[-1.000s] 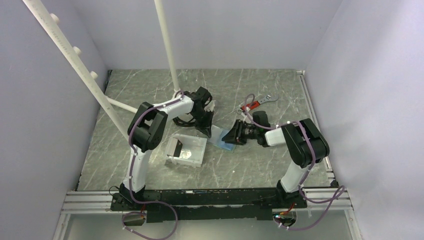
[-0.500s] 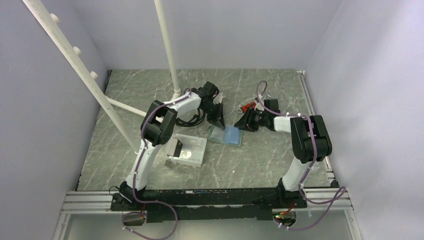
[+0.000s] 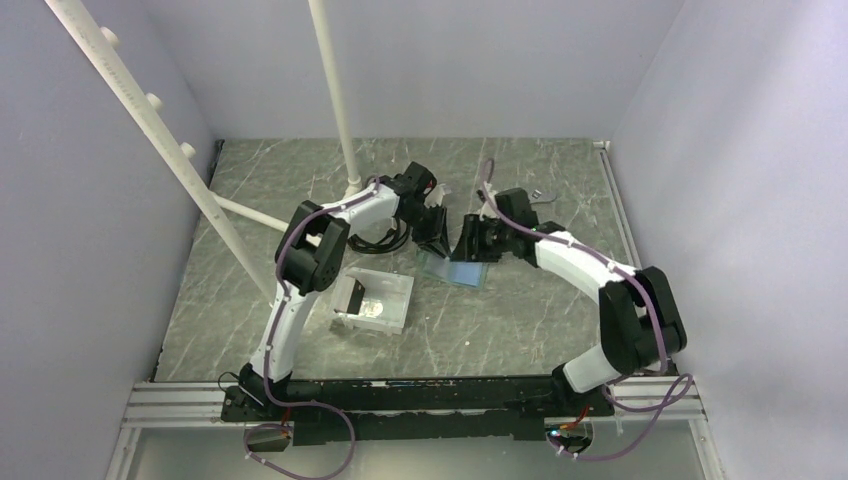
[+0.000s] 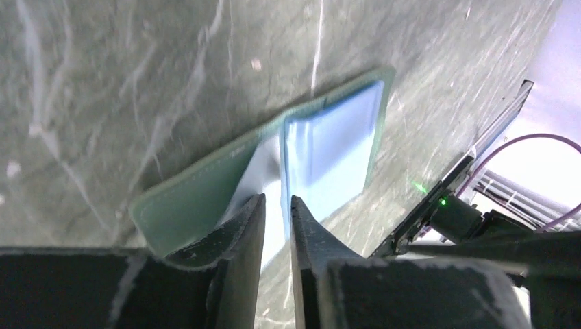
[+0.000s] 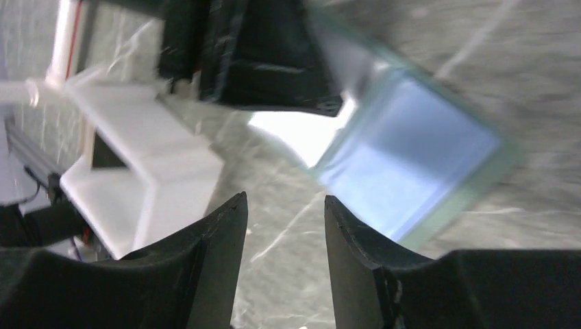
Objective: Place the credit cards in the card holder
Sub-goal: Open the card holder at the center of the board.
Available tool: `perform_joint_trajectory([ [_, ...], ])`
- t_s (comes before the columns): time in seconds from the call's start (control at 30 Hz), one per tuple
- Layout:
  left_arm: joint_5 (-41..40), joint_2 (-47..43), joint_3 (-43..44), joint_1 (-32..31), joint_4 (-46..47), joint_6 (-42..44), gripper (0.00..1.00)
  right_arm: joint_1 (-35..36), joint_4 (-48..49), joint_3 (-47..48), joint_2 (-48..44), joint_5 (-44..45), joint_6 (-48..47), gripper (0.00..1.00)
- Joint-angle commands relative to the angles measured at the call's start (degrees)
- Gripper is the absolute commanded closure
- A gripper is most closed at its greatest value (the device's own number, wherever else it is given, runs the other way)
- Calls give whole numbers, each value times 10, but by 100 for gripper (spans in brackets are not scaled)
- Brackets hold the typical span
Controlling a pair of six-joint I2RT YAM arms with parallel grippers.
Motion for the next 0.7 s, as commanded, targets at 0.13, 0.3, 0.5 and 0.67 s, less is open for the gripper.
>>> perform_joint_trajectory([
  [0.13,0,-96,-67,0,9,28,71,60,66,-59,-18,-28,57,68],
  [0.3,-9,-96,-110,10,28,23,80,60,110,-94,-3,-42,95,76],
  [0.5,-32,-72,-101,10,13,27,81,24,140,-139,10,-4,106,75],
  [0.67,-15,-39,-100,9,39,5,82,-43,156,-148,33,32,89,75],
])
